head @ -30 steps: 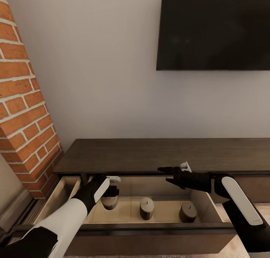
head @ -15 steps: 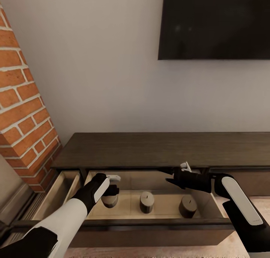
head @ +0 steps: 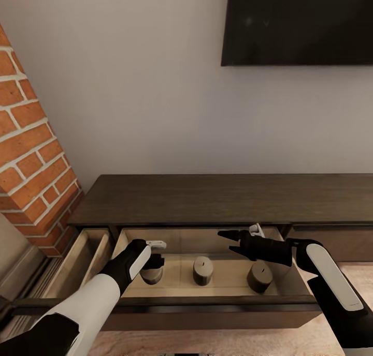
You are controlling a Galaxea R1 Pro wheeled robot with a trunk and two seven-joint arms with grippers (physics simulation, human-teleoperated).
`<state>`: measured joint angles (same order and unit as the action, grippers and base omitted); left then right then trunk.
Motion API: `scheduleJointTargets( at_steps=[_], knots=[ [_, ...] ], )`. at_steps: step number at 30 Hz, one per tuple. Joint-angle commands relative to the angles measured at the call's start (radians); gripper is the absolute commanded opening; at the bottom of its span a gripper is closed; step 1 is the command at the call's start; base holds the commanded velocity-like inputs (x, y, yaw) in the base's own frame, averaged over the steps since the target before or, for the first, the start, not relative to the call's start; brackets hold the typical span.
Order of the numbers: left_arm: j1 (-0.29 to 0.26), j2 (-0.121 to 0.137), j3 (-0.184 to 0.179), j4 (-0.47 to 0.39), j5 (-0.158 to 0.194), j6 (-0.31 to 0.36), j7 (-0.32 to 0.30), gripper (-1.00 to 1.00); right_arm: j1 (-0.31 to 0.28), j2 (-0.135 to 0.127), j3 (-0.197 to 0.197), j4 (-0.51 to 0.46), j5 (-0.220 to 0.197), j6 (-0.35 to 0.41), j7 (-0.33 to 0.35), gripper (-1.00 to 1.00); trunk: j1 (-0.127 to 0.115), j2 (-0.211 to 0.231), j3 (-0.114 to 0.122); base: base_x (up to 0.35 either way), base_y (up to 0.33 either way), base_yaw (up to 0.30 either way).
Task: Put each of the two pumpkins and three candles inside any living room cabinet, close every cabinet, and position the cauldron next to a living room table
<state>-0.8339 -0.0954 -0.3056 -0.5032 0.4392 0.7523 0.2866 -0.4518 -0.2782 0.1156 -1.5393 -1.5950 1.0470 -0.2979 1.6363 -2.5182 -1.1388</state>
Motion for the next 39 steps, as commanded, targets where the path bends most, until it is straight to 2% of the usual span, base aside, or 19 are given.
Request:
scheduleJointTargets(
  at_steps=[1, 12, 16, 39],
  knots=[
    [-0.001, 0.001, -0.006, -0.001, 0.01, 0.0, 0.009, -1.0, -0.001, -0.001, 0.001, -0.001, -0.011, 0.0, -0.01, 1.0, 0.0, 0.0, -0.001, 0.0, 0.0, 0.0],
    [0.0, 0.003, -0.006, -0.014, 0.01, -0.005, 0.009, -1.0, -0.001, -0.001, 0.001, -0.001, -0.011, 0.0, -0.01, 1.0, 0.0, 0.0, -0.001, 0.0, 0.0, 0.0],
    [0.001, 0.005, -0.006, -0.021, 0.01, -0.005, 0.009, -1.0, -0.001, 0.0, 0.001, -0.001, -0.011, 0.0, -0.01, 1.0, 0.001, -0.001, -0.016, 0.0, 0.0, 0.0],
    [0.001, 0.004, -0.006, -0.029, 0.01, -0.005, 0.011, -1.0, -0.001, 0.0, 0.001, -0.001, -0.011, 0.0, -0.01, 1.0, 0.001, -0.001, -0.016, 0.042, 0.011, 0.0]
  ],
)
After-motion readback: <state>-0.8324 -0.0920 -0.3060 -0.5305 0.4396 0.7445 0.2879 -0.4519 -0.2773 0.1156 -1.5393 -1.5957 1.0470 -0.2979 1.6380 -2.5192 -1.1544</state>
